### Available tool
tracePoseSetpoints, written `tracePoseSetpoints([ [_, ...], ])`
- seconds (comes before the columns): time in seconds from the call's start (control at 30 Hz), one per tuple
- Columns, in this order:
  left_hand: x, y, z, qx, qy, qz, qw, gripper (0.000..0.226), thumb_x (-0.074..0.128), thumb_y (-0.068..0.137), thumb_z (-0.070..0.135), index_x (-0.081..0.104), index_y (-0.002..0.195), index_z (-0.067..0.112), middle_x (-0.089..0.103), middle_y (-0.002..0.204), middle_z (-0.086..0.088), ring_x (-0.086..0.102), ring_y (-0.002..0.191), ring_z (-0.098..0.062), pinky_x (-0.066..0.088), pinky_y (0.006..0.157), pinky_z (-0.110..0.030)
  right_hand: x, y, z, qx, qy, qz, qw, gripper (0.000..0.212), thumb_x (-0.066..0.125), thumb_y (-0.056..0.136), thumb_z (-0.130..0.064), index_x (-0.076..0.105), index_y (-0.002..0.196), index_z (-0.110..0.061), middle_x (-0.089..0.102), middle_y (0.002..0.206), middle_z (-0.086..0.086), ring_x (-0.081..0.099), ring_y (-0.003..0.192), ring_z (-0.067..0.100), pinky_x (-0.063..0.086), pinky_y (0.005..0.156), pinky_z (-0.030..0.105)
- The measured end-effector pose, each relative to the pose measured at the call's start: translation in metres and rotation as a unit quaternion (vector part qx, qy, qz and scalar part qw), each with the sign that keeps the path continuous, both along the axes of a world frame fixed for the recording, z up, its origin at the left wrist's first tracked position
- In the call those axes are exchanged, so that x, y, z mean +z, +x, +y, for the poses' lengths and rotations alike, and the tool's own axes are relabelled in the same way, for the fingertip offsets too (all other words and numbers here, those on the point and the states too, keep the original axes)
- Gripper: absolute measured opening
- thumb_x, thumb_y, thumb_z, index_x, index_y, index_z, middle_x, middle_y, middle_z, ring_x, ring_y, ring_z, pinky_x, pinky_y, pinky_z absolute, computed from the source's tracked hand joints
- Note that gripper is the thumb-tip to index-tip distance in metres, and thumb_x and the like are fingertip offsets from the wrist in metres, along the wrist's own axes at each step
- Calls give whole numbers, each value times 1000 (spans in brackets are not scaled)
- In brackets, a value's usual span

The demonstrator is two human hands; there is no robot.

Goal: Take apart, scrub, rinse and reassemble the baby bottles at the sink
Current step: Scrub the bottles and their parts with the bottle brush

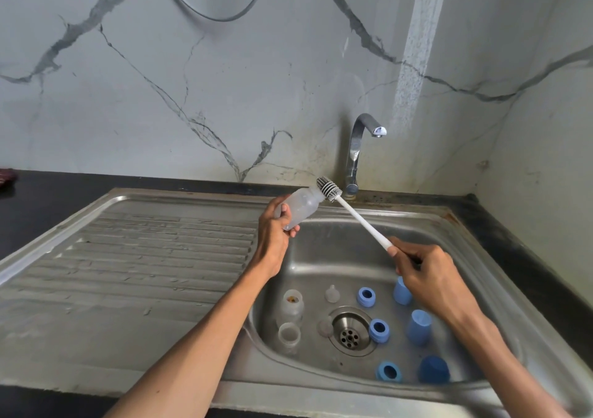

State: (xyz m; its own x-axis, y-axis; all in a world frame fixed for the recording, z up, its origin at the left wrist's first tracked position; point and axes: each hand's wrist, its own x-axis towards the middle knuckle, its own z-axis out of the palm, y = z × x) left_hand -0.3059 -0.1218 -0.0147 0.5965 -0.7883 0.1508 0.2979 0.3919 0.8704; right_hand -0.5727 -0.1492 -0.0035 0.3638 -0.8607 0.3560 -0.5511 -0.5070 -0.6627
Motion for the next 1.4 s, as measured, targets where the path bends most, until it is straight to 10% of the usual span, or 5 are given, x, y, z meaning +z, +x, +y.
tracePoseSetpoints([
  [0.87,1,2,3,11,-16,107,994,23,44,101,4,58,89,18,57,98,-9,51,68,-16,37,53,-23,-6,7,4,36,44,-25,998,22,57,99,-32,73,113,-23,54,57,-2,36,45,8,35,44,27],
  [1.0,-2,-13,5,-79,12,59,995,18,49,102,15,57,114,5,56,91,-13,53,61,-17,42,56,-26,-6,6,-1,23,50,-37,998,17,57,99,-30,72,104,-25,54,57,-2,38,46,10,42,46,38],
  [1.23,-16,-4,3,-64,148,-189,969,36,79,78,26,70,108,9,74,104,-14,70,98,-27,55,91,-41,-7,7,1,39,58,-20,997,25,54,100,-30,70,120,-24,50,58,-3,35,45,8,33,44,26],
  [1.4,-10,-1,-1,-56,91,-67,992,14,69,89,13,69,103,9,71,101,-11,65,103,-24,52,98,-42,-6,8,4,61,57,-17,996,27,55,100,-31,68,123,-25,50,60,-2,36,48,10,35,47,30],
])
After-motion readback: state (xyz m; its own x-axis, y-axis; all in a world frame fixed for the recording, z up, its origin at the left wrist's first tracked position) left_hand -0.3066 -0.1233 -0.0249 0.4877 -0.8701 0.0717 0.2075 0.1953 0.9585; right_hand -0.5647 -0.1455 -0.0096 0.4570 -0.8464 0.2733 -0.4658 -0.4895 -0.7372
